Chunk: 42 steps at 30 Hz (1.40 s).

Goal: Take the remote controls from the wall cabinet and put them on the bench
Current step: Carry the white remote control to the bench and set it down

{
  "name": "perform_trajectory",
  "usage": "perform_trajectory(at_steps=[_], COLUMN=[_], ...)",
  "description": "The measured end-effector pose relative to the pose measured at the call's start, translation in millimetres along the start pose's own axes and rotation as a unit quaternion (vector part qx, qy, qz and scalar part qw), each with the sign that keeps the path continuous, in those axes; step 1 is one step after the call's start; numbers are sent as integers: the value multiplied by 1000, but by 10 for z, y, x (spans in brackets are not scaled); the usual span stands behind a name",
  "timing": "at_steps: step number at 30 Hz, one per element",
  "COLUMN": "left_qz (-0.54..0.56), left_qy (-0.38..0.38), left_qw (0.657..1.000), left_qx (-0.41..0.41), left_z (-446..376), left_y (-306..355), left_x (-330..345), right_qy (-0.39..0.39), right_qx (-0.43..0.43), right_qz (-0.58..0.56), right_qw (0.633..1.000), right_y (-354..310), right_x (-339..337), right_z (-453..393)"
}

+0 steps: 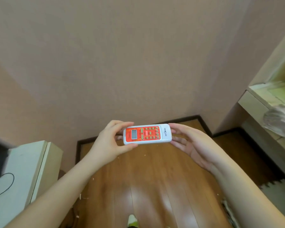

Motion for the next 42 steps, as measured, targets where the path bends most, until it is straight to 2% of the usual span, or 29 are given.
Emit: perform_trajectory(at_steps=[6,15,24,31,42], left_qz=[6,65,68,67,59], left_qy=[-33,-108,-209,-266,-328], left_qw=[999,991,972,956,938], left_qx=[11,40,79,104,93], left_z=[-528,-1354,-1864,-2116,-2262], left_y=[-191,-490,-381,-46,724], left_x=[272,563,1156,1778,3102], right_qy=[78,193,306,370,398], right_qx=[7,32,21,18,9], right_qz=[2,-58,-57,-26,-95], right_qw=[997,979,950,929,913], right_y=[6,9,61,4,-96], right_x=[-113,-116,-422,-913,-2238], right_z=[-419,-891,-1032,-1036,-1095])
Point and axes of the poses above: each hand's wrist, its own z-axis away from the middle knuckle, its own x-axis out of the palm, y = z × x, the point moved 7 cm from there along -z, towards the middle knuckle, and after that the axes turned 13 degrees about y, right-handed, at the moved point
